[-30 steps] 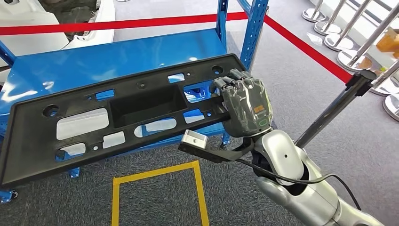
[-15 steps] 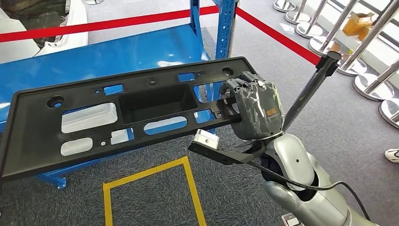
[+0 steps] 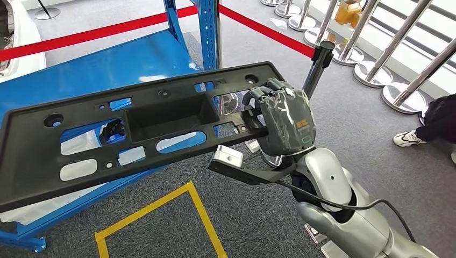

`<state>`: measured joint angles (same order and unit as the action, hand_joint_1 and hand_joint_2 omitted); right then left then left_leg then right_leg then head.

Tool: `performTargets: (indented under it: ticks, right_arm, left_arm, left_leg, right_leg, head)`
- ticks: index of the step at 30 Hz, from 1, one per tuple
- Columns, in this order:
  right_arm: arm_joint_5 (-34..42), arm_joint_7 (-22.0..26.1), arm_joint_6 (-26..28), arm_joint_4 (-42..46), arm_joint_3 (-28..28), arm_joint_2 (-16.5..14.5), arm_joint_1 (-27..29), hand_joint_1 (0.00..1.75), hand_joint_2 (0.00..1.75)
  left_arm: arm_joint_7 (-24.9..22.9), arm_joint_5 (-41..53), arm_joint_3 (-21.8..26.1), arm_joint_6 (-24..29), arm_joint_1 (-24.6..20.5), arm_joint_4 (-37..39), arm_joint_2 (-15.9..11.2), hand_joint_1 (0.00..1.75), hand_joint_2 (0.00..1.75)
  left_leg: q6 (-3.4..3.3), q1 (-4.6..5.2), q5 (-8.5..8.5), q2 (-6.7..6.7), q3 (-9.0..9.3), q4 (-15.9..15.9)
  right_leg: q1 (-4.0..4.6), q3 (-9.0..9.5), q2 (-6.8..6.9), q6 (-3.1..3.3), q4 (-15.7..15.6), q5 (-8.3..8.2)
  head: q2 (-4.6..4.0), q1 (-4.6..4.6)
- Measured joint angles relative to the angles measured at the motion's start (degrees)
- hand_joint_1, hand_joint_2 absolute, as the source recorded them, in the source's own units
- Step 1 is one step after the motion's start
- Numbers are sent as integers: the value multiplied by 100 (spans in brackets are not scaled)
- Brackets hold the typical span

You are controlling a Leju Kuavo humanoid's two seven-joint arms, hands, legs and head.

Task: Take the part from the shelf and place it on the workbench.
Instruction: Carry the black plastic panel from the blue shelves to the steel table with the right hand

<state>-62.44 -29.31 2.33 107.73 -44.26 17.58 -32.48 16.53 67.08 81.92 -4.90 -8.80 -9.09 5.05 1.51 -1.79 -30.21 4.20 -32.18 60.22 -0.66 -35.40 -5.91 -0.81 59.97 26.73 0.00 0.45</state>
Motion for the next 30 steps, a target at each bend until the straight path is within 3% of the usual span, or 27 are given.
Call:
performTargets:
  ticks: [2, 3, 4, 6, 8, 9, 10, 11, 13, 15, 17, 19, 21, 22, 23, 24, 26, 28, 30]
  right_arm:
    - [-1, -7, -5, 1, 2, 10, 6, 175, 175]
    - [-1, -12, -7, 1, 4, 16, 3, 175, 175]
    - [-1, -17, -9, 1, 6, 21, -4, 175, 175]
    - [1, -22, -10, 1, 7, 23, -9, 175, 175]
    - [2, -23, -13, 1, 7, 24, 7, 175, 175]
    - [1, -24, -15, 1, 7, 26, 11, 175, 175]
    - [1, -24, -16, 1, 7, 28, 13, 175, 175]
    - [0, -23, -17, 1, 8, 30, 11, 175, 175]
    - [0, -23, -16, 1, 11, 32, -2, 175, 175]
    - [1, -24, -16, 2, 14, 33, -11, 175, 175]
    - [0, -24, -16, 3, 19, 40, -13, 175, 175]
    - [1, -26, -15, 4, 25, 43, -23, 175, 175]
    - [7, -30, -8, 5, 25, 36, -27, 175, 175]
    - [9, -33, -1, 5, 25, 33, -22, 175, 175]
    - [9, -35, 7, 5, 24, 32, -15, 175, 175]
    - [8, -37, 14, 5, 24, 32, -11, 175, 175]
    - [-1, -37, 43, 5, 24, 32, -6, 175, 175]
    - [-10, -38, 96, 5, 25, 31, -8, 175, 175]
    - [-16, -37, 138, 5, 26, 22, -11, 175, 175]
  left_arm:
    - [2, -1, 0, -2, -11, 0, 2, 0, 175]
    - [4, -1, 0, -3, -20, 0, 2, 0, 175]
    - [7, -1, 0, -4, -28, 0, 3, 0, 175]
    - [11, -1, 0, -4, -28, 0, 2, 0, 175]
    - [12, -1, 0, -4, -19, 0, 2, 0, 175]
    - [12, -1, 0, -4, -20, 0, 2, 0, 175]
    - [12, -1, 0, -4, -25, 0, 2, 0, 175]
    - [12, -1, 0, -4, -33, 0, 2, 0, 175]
    - [13, -1, 0, -4, -46, 0, 2, 0, 175]
    - [14, -1, -1, -4, -50, 0, 2, 0, 175]
    - [14, 0, -2, -4, -56, 0, 2, 0, 175]
    - [17, 1, -2, -5, -59, 0, 3, 0, 175]
    - [21, 2, -1, -5, -47, 0, 1, 0, 175]
    - [21, 2, -1, -5, -35, 0, -1, 0, 175]
    - [21, 2, -1, -4, -24, 0, -4, 0, 175]
    - [21, 3, -2, -4, -17, 0, -6, 0, 175]
    - [21, 5, -2, -4, -17, 0, -7, 0, 175]
    - [22, 7, -2, -4, -22, 0, -8, 0, 175]
    - [26, 9, -2, -4, -15, 0, -10, 0, 175]
  left_leg:
    - [-79, 4, 33, -133, -13, -17]
    - [-121, -2, 56, -203, -13, -39]
    - [-156, -11, 76, -278, -17, -61]
    - [-189, 3, 91, -424, -30, -71]
    - [-195, 19, 90, -575, -41, -70]
    - [-195, 23, 90, -646, -42, -70]
    - [-194, 25, 89, -711, -38, -70]
    - [-188, 27, 86, -770, -31, -70]
    - [-157, 49, 75, -872, -24, -67]
    - [-103, 64, 73, -968, -9, -83]
    - [-37, 61, 59, -1024, 31, -99]
    - [5, 54, -128, -844, -29, 124]
    - [16, 52, -493, -575, -313, 784]
    - [22, 55, -637, -508, -484, 1153]
    - [26, 59, -692, -476, -605, 1399]
    - [26, 61, -637, -463, -641, 1450]
    - [13, 49, -246, -403, -425, 913]
    - [-6, 17, 53, -147, -151, 228]
    - [-27, 14, 89, 19, -85, -3]
  right_leg:
    - [-16, -41, -47, -69, 3, -14]
    - [-12, -91, 44, -96, 97, 54]
    - [-5, -184, 181, -116, 299, 184]
    - [-2, -503, 469, -147, 1026, 568]
    - [-10, -727, 553, -154, 1582, 755]
    - [-10, -684, 566, -143, 1545, 688]
    - [-4, -525, 596, -121, 1273, 528]
    - [10, -288, 670, -88, 848, 334]
    - [79, 80, 879, -20, 123, 113]
    - [138, 148, 927, 30, -83, 98]
    - [127, 149, 808, 89, -138, 51]
    - [91, 175, 710, 158, -219, -7]
    - [79, 181, 606, 197, -242, -31]
    - [83, 176, 543, 205, -234, -33]
    - [86, 173, 472, 206, -223, -32]
    - [88, 170, 400, 206, -210, -30]
    - [82, 170, 252, 190, -166, -15]
    - [78, 130, 113, 148, -95, 12]
    - [56, 56, -12, 86, -44, 12]
  head:
    - [0, 20]
    - [0, 52]
    - [0, 93]
    - [0, 191]
    - [0, 237]
    - [0, 264]
    - [0, 295]
    - [0, 330]
    - [0, 387]
    - [0, 398]
    - [0, 390]
    - [0, 370]
    - [0, 320]
    - [0, 296]
    - [0, 274]
    - [0, 256]
    - [0, 221]
    - [0, 191]
    - [0, 190]
